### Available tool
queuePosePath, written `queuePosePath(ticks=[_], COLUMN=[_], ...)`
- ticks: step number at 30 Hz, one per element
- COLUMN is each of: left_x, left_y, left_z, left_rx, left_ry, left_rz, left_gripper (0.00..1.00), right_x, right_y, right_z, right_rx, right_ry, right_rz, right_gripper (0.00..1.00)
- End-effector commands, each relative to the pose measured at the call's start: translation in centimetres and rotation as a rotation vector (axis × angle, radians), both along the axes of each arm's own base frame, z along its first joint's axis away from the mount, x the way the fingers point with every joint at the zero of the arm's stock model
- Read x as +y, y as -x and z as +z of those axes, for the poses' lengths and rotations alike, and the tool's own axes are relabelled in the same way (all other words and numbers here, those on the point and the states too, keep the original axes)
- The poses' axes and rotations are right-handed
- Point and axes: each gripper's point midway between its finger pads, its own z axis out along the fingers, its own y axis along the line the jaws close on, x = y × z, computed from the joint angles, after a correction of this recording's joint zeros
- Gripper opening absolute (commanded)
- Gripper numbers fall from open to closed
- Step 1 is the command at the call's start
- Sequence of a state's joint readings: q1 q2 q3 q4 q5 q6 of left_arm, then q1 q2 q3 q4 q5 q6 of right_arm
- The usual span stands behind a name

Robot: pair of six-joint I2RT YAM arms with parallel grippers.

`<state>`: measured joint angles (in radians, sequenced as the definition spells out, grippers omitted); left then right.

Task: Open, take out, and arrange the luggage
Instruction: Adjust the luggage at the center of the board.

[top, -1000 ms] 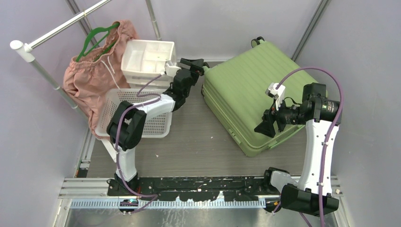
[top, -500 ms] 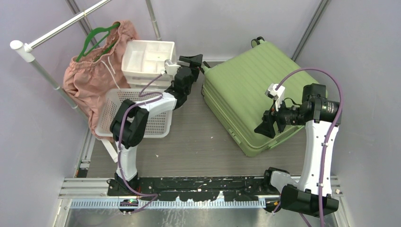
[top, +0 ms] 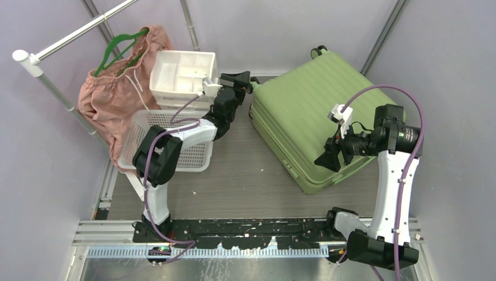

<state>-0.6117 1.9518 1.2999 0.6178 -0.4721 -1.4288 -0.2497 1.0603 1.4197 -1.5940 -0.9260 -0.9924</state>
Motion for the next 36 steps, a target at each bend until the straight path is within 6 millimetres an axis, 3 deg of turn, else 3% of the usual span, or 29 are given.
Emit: queuePosePath(ticks=[1, 14, 19, 29, 36], left_x=[-3.9, -3.9, -4.4, -3.4, -2.6], left_y=[1.8, 2.4, 2.2, 2.3, 2.9], left_z=[-2.5, -3.3, -2.5, 1.3, 1.0], left_rx=[0.098, 0.277, 0.268, 0.234, 0.319], left_ry=[0.099, 0.016, 0.016, -0.131, -0.221], left_rz=[-0.086, -0.058, -0.073, -0.060, -0.047], left_gripper=[0.85, 0.81, 0.81, 0.88, 0.95], right_x=[0.7, 0.6, 0.6, 0.6, 0.7], right_y=[0.8, 0.7, 0.9, 1.1, 1.2], right_z=[0.6, 0.5, 0.6, 0.4, 0.6], right_rx=[0.004, -0.002, -0.007, -0.009, -0.019], right_ry=[-0.029, -0.023, -0.019, -0.015, -0.018], right_rz=[0.020, 0.020, 0.023, 0.028, 0.031], right_gripper=[0.74, 0.74, 0.74, 0.75, 0.76])
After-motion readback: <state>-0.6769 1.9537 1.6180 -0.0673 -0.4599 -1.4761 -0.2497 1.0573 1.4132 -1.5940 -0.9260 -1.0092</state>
